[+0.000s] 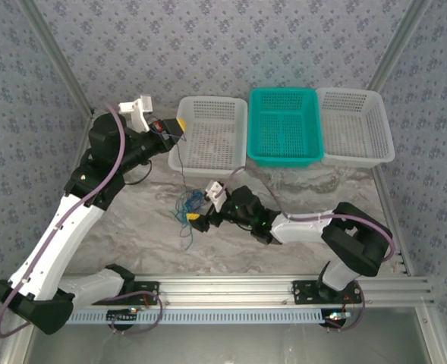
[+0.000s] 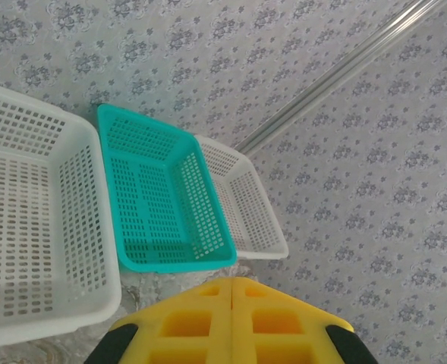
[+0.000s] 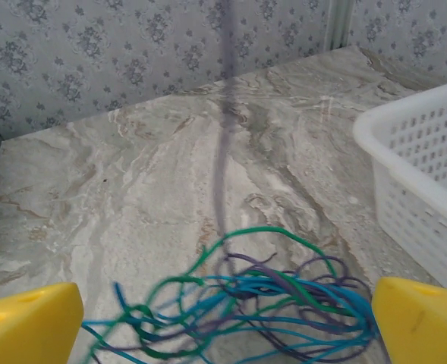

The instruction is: Untangle the cables

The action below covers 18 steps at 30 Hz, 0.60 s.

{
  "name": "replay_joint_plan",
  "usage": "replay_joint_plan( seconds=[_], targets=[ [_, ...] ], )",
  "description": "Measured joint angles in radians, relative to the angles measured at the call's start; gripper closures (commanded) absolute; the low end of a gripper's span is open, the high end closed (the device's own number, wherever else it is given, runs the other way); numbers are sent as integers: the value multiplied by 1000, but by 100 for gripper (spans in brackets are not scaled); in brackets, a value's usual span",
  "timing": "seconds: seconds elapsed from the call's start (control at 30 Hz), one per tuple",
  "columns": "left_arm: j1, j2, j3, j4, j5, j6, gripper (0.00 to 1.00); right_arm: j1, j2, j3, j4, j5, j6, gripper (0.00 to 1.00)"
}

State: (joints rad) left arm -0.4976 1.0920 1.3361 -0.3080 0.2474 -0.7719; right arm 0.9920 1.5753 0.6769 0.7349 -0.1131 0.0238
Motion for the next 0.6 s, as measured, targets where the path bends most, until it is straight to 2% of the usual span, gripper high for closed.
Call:
replay_joint_plan(
  seconds=[0.3, 0.5, 0.57, 0.6],
  targets=[
    [0, 0, -8, 5, -1, -1, 100, 118, 19, 166, -215, 355, 270, 0],
    [0, 0, -17, 5, -8, -4, 100, 174, 149, 239, -293, 417, 376, 1],
    [0, 0, -17, 5, -13, -4, 100, 177, 180, 242, -313, 428, 396, 8],
    [0, 0, -17, 5, -16, -4, 100, 177, 194, 242, -321, 436, 401, 17]
  ],
)
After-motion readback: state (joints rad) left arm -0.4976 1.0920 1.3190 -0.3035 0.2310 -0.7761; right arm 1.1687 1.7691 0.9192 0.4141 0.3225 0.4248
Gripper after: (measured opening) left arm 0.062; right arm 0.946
